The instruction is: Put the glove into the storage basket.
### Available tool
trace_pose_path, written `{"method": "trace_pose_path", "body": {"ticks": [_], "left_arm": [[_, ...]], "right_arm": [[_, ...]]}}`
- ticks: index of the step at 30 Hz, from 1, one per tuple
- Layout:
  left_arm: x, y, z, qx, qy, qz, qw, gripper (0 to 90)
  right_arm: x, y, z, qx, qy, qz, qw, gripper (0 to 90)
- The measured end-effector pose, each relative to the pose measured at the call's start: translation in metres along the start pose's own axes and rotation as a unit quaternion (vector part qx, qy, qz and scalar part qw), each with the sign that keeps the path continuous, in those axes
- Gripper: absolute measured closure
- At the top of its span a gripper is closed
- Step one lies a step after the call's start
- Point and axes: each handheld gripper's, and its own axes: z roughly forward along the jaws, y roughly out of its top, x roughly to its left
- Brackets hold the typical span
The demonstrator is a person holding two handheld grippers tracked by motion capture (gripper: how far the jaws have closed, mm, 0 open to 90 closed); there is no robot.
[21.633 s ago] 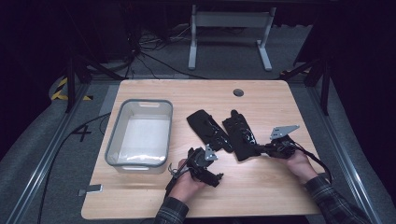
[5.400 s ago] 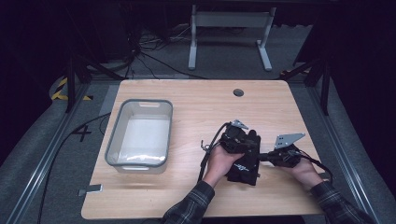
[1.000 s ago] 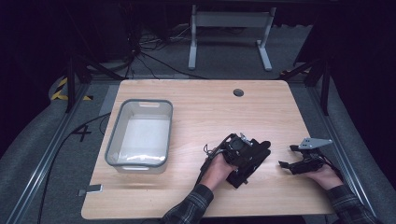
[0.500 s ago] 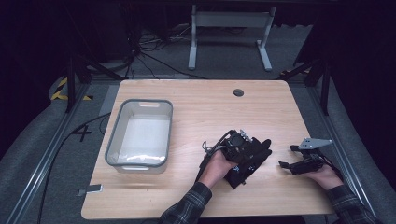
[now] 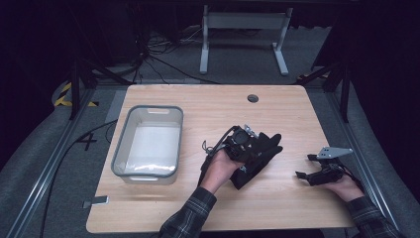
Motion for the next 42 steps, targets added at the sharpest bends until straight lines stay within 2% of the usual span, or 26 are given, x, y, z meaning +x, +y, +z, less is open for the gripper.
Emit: {"method": "trace_pose_path", "body": {"ticks": [5, 12, 17, 18, 19, 22, 23, 29, 31, 33, 39, 40, 41, 42], "left_arm": [[0.008, 0.001, -0.024, -0.012, 0.019, -0.006, 0.9997, 68.4], [0.023, -0.001, -0.059, -0.024, 0.043, -0.024, 0.9985, 68.4], [0.038, -0.010, -0.084, -0.034, 0.068, -0.043, 0.9961, 68.4], [0.038, -0.010, -0.084, -0.034, 0.068, -0.043, 0.9961, 68.3], [0.044, -0.014, -0.094, -0.038, 0.077, -0.050, 0.9950, 68.4], [0.051, -0.022, -0.107, -0.043, 0.091, -0.062, 0.9930, 68.3], [0.051, -0.022, -0.107, -0.043, 0.091, -0.062, 0.9930, 68.3], [0.064, -0.038, -0.137, -0.057, 0.116, -0.083, 0.9882, 68.3], [0.070, -0.046, -0.150, -0.063, 0.128, -0.095, 0.9852, 68.4], [0.075, -0.053, -0.158, -0.065, 0.135, -0.103, 0.9833, 68.3], [0.093, -0.078, -0.175, -0.071, 0.157, -0.136, 0.9757, 68.3], [0.093, -0.078, -0.175, -0.071, 0.157, -0.136, 0.9757, 68.3], [0.101, -0.089, -0.178, -0.070, 0.159, -0.150, 0.9732, 68.4], [0.101, -0.089, -0.178, -0.070, 0.159, -0.150, 0.9732, 68.3]], "right_arm": [[0.000, 0.000, 0.000, 0.000, 0.000, 0.000, 1.0000, 9.7], [0.000, 0.000, 0.000, 0.000, 0.000, 0.000, 1.0000, 9.6], [0.000, 0.000, 0.000, 0.000, 0.000, 0.000, 1.0000, 9.6], [0.000, 0.000, 0.000, 0.000, 0.000, 0.000, 1.0000, 9.6], [0.000, 0.000, 0.000, 0.000, 0.000, 0.000, 1.0000, 9.7], [0.000, 0.000, 0.000, 0.000, 0.000, 0.000, 1.0000, 9.7], [0.000, 0.000, 0.000, 0.000, 0.000, 0.000, 1.0000, 9.7], [0.000, 0.000, 0.000, 0.000, -0.001, 0.001, 1.0000, 9.6], [0.000, 0.000, 0.000, 0.000, -0.001, 0.001, 1.0000, 9.7], [0.000, 0.000, 0.000, 0.000, -0.002, 0.002, 1.0000, 9.7], [0.000, 0.000, 0.000, -0.001, -0.003, 0.002, 1.0000, 9.7], [0.000, 0.000, 0.000, -0.001, -0.003, 0.002, 1.0000, 9.7], [0.000, 0.000, 0.000, -0.001, -0.003, 0.002, 1.0000, 9.7], [0.000, 0.000, 0.000, -0.001, -0.003, 0.002, 1.0000, 9.7]]}}
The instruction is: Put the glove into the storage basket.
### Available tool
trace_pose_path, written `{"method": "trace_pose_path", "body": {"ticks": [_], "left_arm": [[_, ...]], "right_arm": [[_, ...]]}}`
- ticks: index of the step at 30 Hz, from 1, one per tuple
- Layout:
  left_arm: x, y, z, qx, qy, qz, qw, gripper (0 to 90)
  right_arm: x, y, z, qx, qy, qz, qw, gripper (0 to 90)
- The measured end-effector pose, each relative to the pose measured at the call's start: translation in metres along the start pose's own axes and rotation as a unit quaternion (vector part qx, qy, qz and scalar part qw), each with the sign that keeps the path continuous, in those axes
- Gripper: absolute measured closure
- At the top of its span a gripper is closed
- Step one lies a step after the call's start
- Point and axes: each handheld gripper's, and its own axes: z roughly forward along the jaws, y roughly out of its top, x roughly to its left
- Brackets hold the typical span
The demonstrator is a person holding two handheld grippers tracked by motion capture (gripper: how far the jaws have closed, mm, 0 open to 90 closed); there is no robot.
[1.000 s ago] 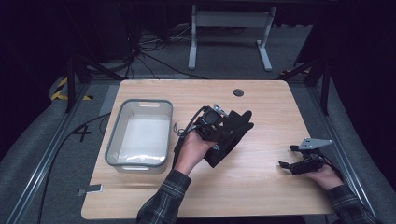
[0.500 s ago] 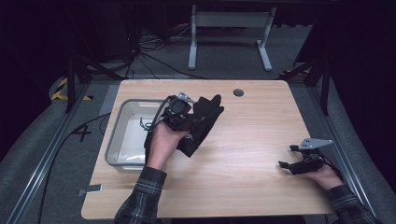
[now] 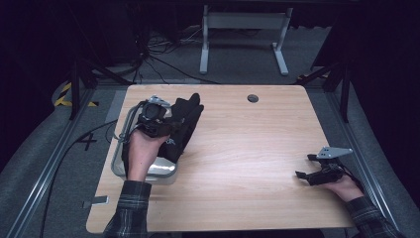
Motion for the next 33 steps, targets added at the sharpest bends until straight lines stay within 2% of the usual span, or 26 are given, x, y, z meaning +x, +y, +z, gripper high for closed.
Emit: {"method": "trace_pose_path", "body": {"ticks": [5, 6, 7, 8, 12, 14, 15, 19, 22, 28, 30, 31, 32, 33], "left_arm": [[0.023, -0.017, 0.002, 0.005, 0.015, -0.028, 0.9995, 68.3], [0.023, -0.017, 0.002, 0.005, 0.015, -0.028, 0.9995, 68.3], [0.032, -0.024, 0.004, 0.011, 0.020, -0.038, 0.9990, 68.3], [0.032, -0.024, 0.004, 0.011, 0.020, -0.038, 0.9990, 68.3], [0.049, -0.036, 0.018, 0.035, 0.024, -0.053, 0.9977, 68.3], [0.051, -0.038, 0.020, 0.039, 0.023, -0.055, 0.9975, 68.2], [0.057, -0.044, 0.027, 0.048, 0.024, -0.062, 0.9966, 68.2], [0.066, -0.050, 0.038, 0.065, 0.018, -0.065, 0.9956, 67.9], [0.070, -0.052, 0.046, 0.085, 0.021, -0.055, 0.9946, 67.0], [0.075, -0.057, 0.057, 0.103, 0.021, -0.056, 0.9929, 62.7], [0.077, -0.058, 0.060, 0.111, 0.027, -0.058, 0.9918, 55.1], [0.078, -0.059, 0.061, 0.109, 0.035, -0.058, 0.9918, 45.3], [0.078, -0.059, 0.061, 0.109, 0.035, -0.058, 0.9918, 40.3], [0.079, -0.059, 0.060, 0.101, 0.038, -0.056, 0.9925, 40.3]], "right_arm": [[0.000, 0.000, 0.000, 0.000, -0.001, 0.001, 1.0000, 9.8], [0.000, 0.000, 0.000, 0.000, -0.001, 0.001, 1.0000, 9.9], [0.000, 0.000, 0.000, 0.000, -0.002, 0.001, 1.0000, 9.9], [0.000, 0.000, 0.000, 0.000, -0.002, 0.001, 1.0000, 9.9], [0.000, 0.000, 0.000, 0.000, -0.002, 0.002, 1.0000, 9.9], [0.000, 0.000, 0.000, -0.001, -0.003, 0.002, 1.0000, 10.0], [0.000, 0.000, 0.000, -0.001, -0.003, 0.002, 1.0000, 9.9], [0.000, 0.000, 0.000, -0.001, -0.003, 0.002, 1.0000, 10.0], [0.000, 0.000, 0.000, -0.001, -0.003, 0.002, 1.0000, 10.0], [0.000, 0.000, 0.000, -0.001, -0.003, 0.003, 1.0000, 10.0], [0.000, 0.000, 0.000, -0.001, -0.003, 0.003, 1.0000, 9.9], [0.000, 0.000, 0.000, -0.001, -0.003, 0.002, 1.0000, 10.0], [0.000, 0.000, 0.000, -0.001, -0.003, 0.002, 1.0000, 10.0], [0.000, 0.000, 0.000, -0.001, -0.003, 0.003, 1.0000, 9.9]]}}
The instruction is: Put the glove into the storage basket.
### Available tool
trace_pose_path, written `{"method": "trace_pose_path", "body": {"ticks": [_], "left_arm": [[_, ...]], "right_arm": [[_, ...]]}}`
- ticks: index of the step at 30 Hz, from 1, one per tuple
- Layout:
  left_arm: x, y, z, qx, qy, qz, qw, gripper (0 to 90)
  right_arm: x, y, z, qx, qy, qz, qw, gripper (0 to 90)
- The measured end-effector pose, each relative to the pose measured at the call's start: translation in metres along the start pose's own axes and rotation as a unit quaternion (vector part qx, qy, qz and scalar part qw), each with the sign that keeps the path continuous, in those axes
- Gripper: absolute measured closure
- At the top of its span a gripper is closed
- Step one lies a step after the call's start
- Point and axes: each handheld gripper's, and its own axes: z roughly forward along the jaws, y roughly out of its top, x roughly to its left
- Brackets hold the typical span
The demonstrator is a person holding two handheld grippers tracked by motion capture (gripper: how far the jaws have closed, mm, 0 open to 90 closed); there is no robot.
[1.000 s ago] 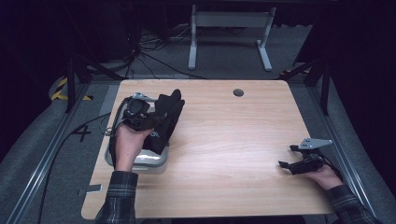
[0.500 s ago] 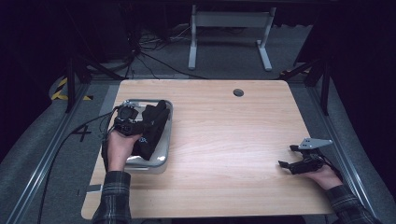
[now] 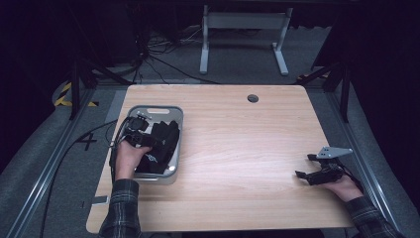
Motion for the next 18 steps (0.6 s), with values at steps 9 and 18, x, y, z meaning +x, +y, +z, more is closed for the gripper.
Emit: {"method": "trace_pose_path", "body": {"ticks": [9, 18], "left_arm": [[-0.014, 0.005, -0.014, -0.042, 0.005, 0.009, 0.9991, 15.1], [-0.043, 0.015, -0.023, -0.079, -0.016, 0.020, 0.9965, 13.1]], "right_arm": [[0.000, 0.000, 0.000, 0.000, 0.000, 0.000, 1.0000, 10.0], [0.000, 0.000, 0.000, -0.001, 0.000, 0.000, 1.0000, 9.9]]}}
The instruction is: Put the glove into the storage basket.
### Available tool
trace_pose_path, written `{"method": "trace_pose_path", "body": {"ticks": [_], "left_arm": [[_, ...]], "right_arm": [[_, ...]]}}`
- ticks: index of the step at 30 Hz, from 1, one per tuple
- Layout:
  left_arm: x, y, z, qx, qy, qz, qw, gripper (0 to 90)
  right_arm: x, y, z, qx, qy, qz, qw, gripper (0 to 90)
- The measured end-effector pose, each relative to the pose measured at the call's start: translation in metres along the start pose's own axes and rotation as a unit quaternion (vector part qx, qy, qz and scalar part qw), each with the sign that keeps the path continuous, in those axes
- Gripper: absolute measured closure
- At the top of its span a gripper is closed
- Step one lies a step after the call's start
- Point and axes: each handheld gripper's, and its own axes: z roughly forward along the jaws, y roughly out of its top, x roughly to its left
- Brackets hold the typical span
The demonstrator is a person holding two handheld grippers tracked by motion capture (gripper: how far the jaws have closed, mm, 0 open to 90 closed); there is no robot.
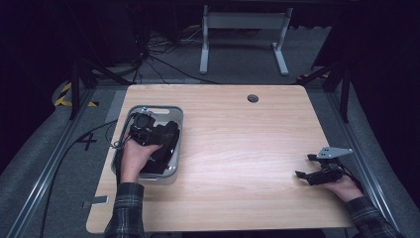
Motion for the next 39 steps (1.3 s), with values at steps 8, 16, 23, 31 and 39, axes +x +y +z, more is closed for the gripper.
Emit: {"method": "trace_pose_path", "body": {"ticks": [8, 16, 23, 31, 39], "left_arm": [[-0.040, 0.010, 0.004, -0.018, -0.022, 0.026, 0.9993, 13.1], [-0.081, 0.014, 0.020, -0.028, -0.059, 0.051, 0.9966, 13.4], [-0.125, 0.009, 0.044, -0.026, -0.088, 0.085, 0.9921, 13.8], [-0.160, -0.003, 0.069, -0.017, -0.101, 0.112, 0.9884, 13.7], [-0.183, -0.015, 0.093, -0.005, -0.105, 0.136, 0.9851, 13.7]], "right_arm": [[0.000, 0.000, 0.000, 0.000, 0.000, 0.000, 1.0000, 9.9], [0.000, 0.000, 0.000, 0.000, 0.001, 0.000, 1.0000, 9.8], [0.000, 0.000, 0.000, -0.001, 0.002, -0.002, 1.0000, 9.9], [0.000, 0.000, 0.000, -0.001, 0.002, -0.002, 1.0000, 9.8], [0.000, 0.000, 0.000, -0.001, 0.003, -0.002, 1.0000, 9.8]]}}
